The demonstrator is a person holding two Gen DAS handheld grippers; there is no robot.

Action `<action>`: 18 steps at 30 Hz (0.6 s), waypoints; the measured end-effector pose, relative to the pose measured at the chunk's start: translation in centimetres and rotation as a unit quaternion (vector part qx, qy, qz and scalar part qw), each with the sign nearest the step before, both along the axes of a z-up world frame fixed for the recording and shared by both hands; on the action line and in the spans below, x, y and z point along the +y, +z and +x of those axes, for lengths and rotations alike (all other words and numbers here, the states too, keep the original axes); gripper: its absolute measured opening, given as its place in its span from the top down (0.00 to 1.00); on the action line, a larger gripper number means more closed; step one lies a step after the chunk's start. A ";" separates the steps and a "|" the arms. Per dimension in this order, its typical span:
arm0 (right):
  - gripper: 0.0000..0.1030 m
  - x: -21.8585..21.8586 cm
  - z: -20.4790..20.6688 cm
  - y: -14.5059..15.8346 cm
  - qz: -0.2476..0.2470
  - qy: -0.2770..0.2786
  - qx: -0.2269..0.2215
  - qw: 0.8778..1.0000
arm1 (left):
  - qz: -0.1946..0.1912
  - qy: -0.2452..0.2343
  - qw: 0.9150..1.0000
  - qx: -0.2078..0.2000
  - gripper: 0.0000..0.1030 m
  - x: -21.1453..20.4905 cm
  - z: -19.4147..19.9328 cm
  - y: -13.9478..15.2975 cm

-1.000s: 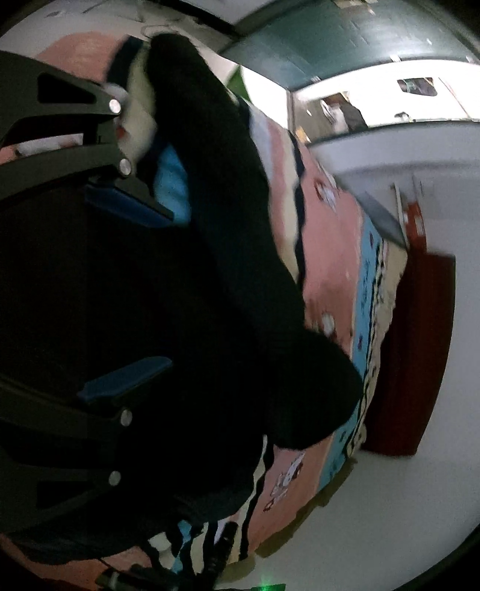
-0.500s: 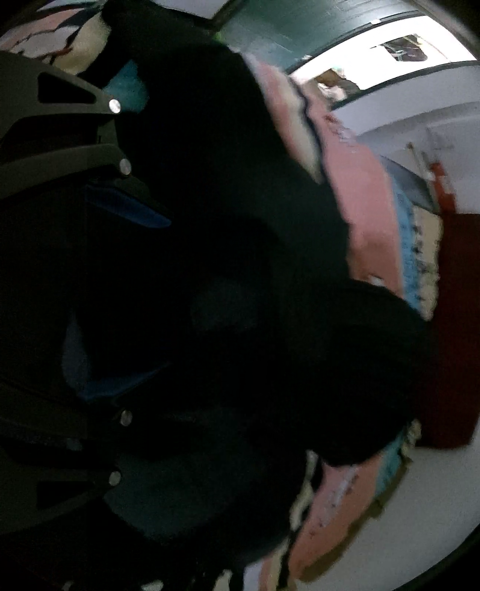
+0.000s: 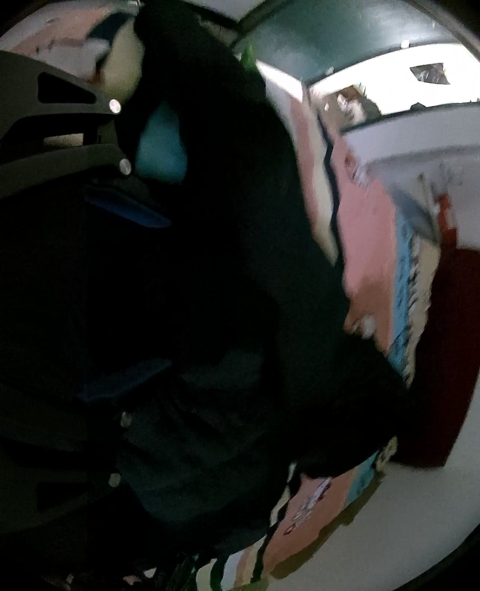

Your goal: Fold large clothes

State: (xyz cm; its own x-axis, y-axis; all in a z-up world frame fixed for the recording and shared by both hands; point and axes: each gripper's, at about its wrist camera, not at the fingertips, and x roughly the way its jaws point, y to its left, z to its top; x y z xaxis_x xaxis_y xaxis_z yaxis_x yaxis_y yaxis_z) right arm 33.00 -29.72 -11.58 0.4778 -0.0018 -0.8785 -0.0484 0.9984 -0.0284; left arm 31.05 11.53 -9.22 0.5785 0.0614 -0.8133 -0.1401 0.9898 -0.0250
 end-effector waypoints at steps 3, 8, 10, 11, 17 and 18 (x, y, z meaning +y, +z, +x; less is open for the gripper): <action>0.27 0.3 -2.0 1.4 -0.003 -0.008 -0.001 1.000 | -0.018 0.024 0.999 -0.009 0.30 4.3 -2.9 1.1; 0.27 1.8 -5.7 4.0 -0.002 -0.006 -0.018 1.000 | -0.056 0.089 0.994 -0.003 0.30 13.5 -7.8 1.1; 0.27 2.5 -7.1 4.9 0.000 -0.005 -0.025 1.000 | -0.062 0.114 0.991 0.000 0.30 16.9 -9.7 0.8; 0.27 3.1 -8.1 5.3 0.001 -0.003 -0.028 1.000 | -0.060 0.129 0.990 0.003 0.30 18.8 -10.8 0.6; 0.27 5.2 -11.7 6.6 0.001 0.013 -0.038 0.999 | -0.113 0.205 0.972 -0.007 0.30 28.2 -14.9 -0.4; 0.27 5.3 -12.2 6.8 0.002 0.014 -0.040 0.999 | -0.127 0.217 0.968 -0.010 0.30 29.5 -15.4 -0.6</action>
